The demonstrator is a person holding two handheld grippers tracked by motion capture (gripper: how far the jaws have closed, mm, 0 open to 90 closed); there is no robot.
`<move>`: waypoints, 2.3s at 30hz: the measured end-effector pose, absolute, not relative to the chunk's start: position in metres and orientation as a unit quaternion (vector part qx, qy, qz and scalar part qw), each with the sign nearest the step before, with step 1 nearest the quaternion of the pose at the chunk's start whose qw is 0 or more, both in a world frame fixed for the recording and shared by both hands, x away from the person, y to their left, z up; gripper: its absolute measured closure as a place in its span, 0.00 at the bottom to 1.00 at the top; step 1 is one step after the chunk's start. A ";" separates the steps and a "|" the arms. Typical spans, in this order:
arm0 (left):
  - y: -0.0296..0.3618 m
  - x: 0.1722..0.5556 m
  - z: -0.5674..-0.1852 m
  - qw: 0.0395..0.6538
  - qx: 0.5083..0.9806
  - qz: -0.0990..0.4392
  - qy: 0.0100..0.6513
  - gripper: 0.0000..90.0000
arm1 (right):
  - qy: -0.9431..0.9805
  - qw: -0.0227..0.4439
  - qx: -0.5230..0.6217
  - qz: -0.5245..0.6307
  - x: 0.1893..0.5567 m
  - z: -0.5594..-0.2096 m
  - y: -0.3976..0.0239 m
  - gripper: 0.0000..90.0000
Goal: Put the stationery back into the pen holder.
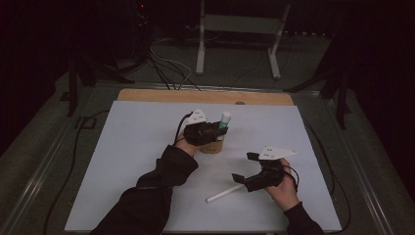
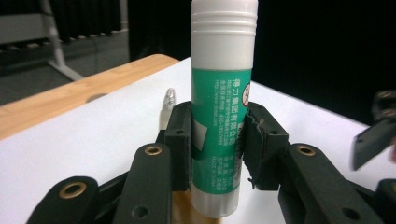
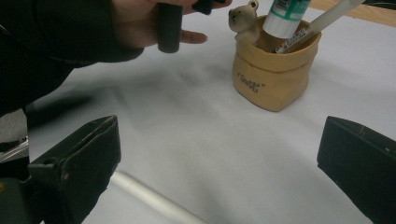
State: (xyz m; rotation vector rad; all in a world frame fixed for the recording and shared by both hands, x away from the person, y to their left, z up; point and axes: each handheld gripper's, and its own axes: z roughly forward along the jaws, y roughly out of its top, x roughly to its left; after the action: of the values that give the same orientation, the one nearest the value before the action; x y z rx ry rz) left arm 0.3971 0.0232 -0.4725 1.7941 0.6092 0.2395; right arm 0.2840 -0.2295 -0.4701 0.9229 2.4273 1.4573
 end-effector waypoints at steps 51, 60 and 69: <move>0.060 0.359 -0.428 0.587 0.759 0.090 0.265 0.02 | 0.801 0.072 0.316 0.504 0.286 -0.466 -0.236 0.00; 0.078 0.351 -0.424 0.584 0.762 0.070 0.271 0.02 | 0.799 0.071 0.317 0.505 0.286 -0.466 -0.237 0.00; 0.085 0.335 -0.424 0.573 0.773 0.058 0.268 0.02 | 0.800 0.070 0.317 0.504 0.286 -0.466 -0.236 0.00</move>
State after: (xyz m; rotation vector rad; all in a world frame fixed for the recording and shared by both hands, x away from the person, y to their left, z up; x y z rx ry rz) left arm 0.3350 0.0853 -0.4237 1.8115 0.6278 0.1355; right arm 0.2861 -0.2362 -0.4661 0.9551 2.4074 1.5179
